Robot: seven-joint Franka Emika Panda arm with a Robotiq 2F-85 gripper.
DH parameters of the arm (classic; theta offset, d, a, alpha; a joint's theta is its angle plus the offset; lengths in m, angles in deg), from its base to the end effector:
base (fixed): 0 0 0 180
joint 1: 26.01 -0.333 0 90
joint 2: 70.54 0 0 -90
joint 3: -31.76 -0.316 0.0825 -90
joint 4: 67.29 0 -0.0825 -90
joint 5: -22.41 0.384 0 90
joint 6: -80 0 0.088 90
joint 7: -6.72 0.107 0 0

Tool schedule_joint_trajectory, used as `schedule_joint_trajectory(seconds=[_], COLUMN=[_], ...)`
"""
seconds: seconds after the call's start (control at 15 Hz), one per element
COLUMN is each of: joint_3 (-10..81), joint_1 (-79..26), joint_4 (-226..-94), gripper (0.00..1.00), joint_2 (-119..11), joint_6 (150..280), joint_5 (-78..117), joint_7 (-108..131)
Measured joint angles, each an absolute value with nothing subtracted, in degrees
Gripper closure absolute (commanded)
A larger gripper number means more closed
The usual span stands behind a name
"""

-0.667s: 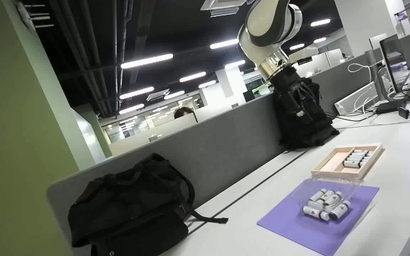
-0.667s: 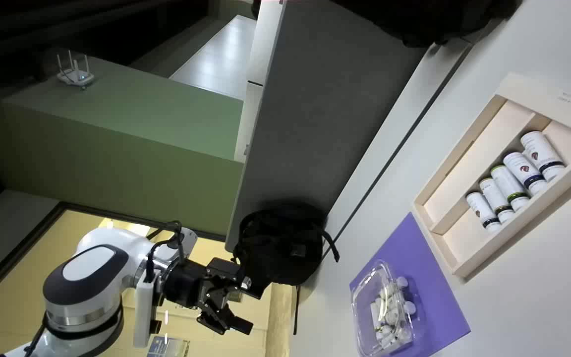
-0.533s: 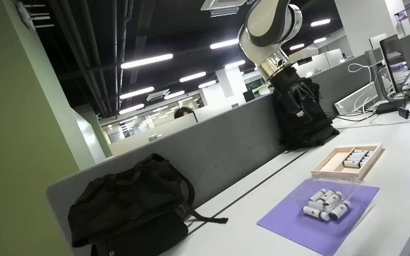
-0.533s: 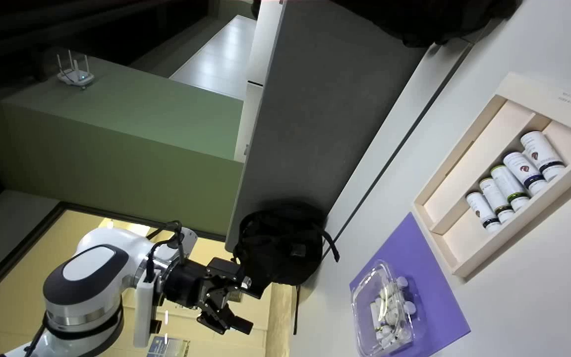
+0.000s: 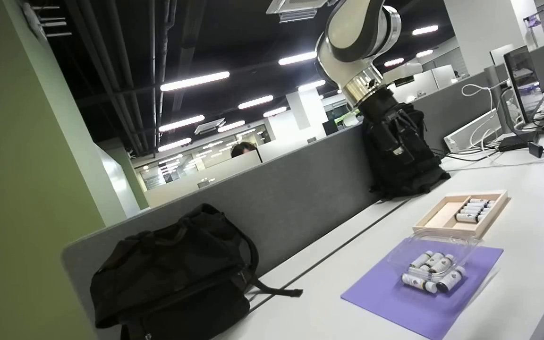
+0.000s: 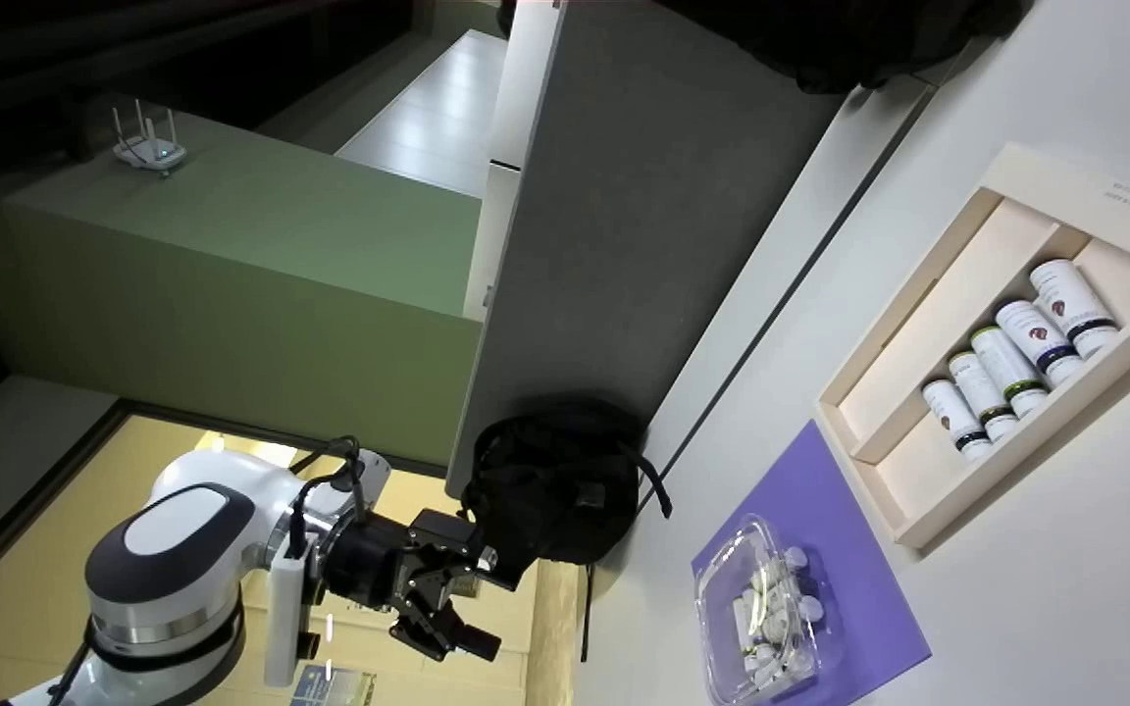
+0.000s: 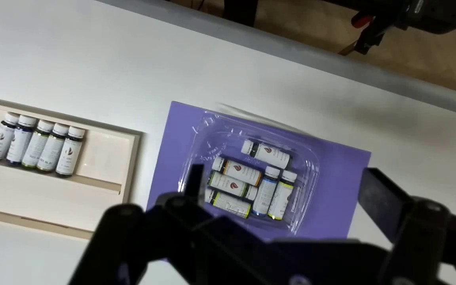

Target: Pick up one bottle from the tray and put it on the table

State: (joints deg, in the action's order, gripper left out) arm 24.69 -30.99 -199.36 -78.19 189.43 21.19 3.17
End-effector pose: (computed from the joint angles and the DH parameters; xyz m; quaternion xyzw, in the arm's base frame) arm 0.4506 0.0949 0.3816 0.9816 0.1377 -0.1293 0.0272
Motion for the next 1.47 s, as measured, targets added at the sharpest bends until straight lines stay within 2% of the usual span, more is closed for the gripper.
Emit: schedule_joint_trajectory(seconds=[0.33,0.67,0.93,1.47], joint_3=[29.24,36.14,38.66,37.94], joint_1=[-27.85,-21.31,-18.17,-18.83], joint_4=[-200.37,-198.54,-194.92,-195.17], gripper=[0.0,0.0,0.0,0.0], joint_2=[-75.72,-65.29,-57.21,-58.31], joint_6=[199.44,209.43,211.02,211.04], joint_5=[20.35,18.35,17.64,18.11], joint_7=[-0.81,-6.08,-6.94,-6.98])
